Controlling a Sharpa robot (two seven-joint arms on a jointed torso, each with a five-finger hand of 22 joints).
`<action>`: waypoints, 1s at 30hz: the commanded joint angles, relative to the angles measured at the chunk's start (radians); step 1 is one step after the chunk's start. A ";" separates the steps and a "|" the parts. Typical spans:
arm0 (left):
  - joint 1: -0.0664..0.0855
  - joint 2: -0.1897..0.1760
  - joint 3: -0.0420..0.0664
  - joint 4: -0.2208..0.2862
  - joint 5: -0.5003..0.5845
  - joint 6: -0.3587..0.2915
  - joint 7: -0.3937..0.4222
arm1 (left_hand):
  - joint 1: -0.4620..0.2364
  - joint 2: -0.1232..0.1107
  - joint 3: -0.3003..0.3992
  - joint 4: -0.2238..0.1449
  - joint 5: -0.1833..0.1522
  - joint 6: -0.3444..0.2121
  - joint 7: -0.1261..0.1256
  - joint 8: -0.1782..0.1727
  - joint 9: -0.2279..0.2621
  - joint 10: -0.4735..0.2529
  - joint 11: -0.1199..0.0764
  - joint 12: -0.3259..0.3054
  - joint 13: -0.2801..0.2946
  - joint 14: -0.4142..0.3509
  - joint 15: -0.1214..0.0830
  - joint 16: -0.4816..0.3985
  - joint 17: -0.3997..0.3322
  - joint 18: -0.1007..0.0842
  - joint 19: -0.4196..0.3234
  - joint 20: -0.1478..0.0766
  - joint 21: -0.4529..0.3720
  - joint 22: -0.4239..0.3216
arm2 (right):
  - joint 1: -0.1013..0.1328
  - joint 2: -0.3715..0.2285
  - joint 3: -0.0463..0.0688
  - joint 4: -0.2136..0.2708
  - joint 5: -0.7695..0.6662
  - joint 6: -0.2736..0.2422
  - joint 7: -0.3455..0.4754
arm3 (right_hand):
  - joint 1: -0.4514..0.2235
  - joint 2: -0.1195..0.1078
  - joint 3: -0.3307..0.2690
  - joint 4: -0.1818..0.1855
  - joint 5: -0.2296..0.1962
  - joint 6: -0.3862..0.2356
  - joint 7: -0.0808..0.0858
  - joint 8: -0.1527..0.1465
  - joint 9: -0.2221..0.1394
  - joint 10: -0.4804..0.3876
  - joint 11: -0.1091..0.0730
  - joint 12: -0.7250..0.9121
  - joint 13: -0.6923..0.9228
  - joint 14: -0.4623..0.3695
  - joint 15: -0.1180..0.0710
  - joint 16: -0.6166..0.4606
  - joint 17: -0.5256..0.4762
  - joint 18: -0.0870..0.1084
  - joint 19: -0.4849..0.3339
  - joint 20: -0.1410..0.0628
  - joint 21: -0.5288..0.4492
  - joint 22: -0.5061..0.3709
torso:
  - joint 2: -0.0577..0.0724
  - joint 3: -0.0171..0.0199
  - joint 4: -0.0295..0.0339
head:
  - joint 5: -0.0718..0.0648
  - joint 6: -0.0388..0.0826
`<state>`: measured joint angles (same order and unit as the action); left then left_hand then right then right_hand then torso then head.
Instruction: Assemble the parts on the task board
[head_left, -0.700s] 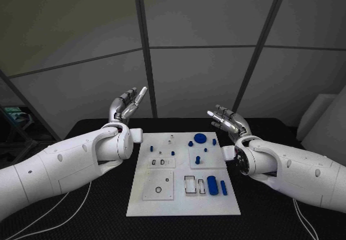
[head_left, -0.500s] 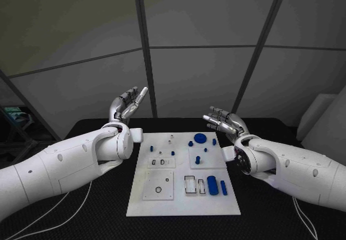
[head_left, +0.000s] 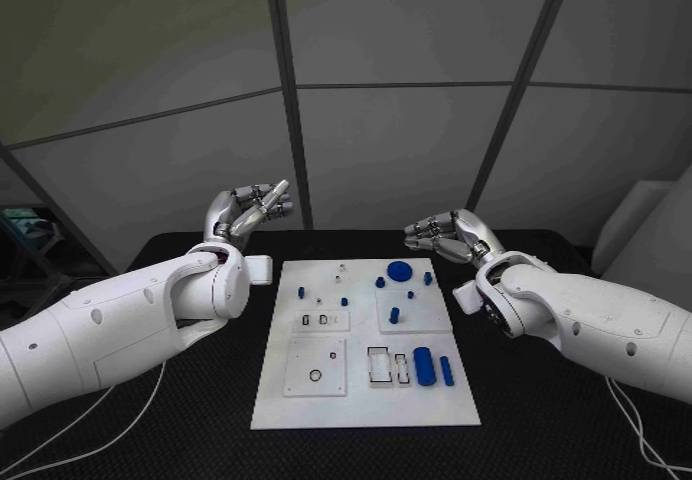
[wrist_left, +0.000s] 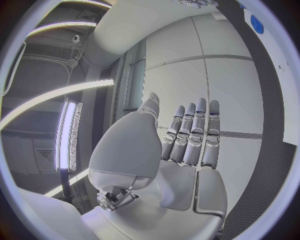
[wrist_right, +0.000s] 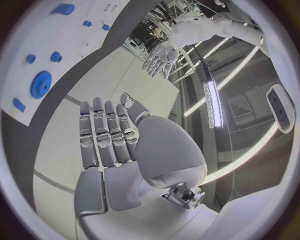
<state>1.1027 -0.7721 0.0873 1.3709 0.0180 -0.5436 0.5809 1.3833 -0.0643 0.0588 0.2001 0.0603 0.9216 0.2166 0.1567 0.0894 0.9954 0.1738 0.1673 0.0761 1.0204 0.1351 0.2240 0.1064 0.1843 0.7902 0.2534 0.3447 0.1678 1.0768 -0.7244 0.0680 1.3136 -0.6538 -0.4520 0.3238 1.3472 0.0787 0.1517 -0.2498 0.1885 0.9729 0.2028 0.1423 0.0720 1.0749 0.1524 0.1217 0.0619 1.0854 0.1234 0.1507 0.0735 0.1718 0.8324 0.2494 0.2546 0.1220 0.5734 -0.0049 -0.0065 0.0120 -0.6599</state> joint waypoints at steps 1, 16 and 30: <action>0.002 -0.015 0.001 0.023 -0.083 0.094 -0.030 | 0.012 0.006 -0.001 -0.024 -0.004 0.044 -0.011 0.005 -0.002 0.057 -0.019 0.003 -0.005 0.069 -0.021 0.012 0.009 0.002 0.050 -0.018 0.025 0.007 | 0.024 0.001 0.001 -0.004 -0.290 0.042 -0.061 | -0.027 -0.009 0.033 -0.013 0.000 0.030 -0.007 -0.013 -0.005 0.041 -0.011 -0.023 0.000 0.055 -0.016 0.000 0.006 0.014 0.034 -0.018 0.025 0.009 | 0.021 0.0008 -0.0025 | -0.004 0.005; 0.002 -0.115 0.002 0.193 -0.142 0.170 -0.055 | 0.000 0.018 -0.015 -0.058 -0.005 0.074 -0.029 -0.028 -0.022 0.144 -0.045 -0.025 -0.009 0.203 -0.061 0.048 0.062 -0.002 0.146 -0.062 0.082 0.025 | 0.123 0.027 0.001 -0.013 -0.864 0.175 -0.291 | -0.066 -0.095 0.057 -0.018 0.014 0.094 -0.046 -0.046 -0.003 0.133 -0.060 -0.042 0.012 0.344 -0.106 0.159 0.150 0.011 0.222 -0.119 0.258 0.132 | 0.089 -0.0090 0.0274 | -0.030 0.036; 0.002 -0.143 0.004 0.274 -0.144 0.169 -0.068 | -0.022 0.017 -0.036 -0.071 -0.005 0.069 -0.019 -0.051 -0.024 0.120 -0.033 -0.064 -0.011 0.185 -0.050 0.024 0.071 -0.003 0.134 -0.054 0.077 0.019 | 0.136 0.052 0.001 0.009 -1.089 0.281 -0.444 | -0.075 -0.154 0.090 0.074 0.015 0.059 -0.056 -0.075 -0.004 0.023 -0.062 -0.043 0.008 0.425 -0.114 0.936 0.843 -0.008 0.302 -0.147 0.681 0.464 | 0.143 -0.0234 0.0485 | -0.048 0.047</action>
<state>1.1024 -0.9139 0.0891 1.6405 -0.1130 -0.3910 0.5159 1.3720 -0.0488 0.0288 0.1282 0.0604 0.9900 0.1892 0.1116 0.0664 1.1221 0.1400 0.1071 0.0659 1.2097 0.0856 0.2518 0.1767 0.1839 0.9289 0.1988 0.4261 0.1881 1.2100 -0.6733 0.0686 1.3195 -1.6612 -0.2345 -0.0616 1.2712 -0.0684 0.2407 -0.1822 0.2010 1.0381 0.1463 0.0693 0.0679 1.1046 0.0896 0.0730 0.0692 1.4638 0.0018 1.0517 0.8811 0.1714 1.1282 0.1030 0.9053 0.5521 0.7033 -0.0256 0.0375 -0.0348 -0.6121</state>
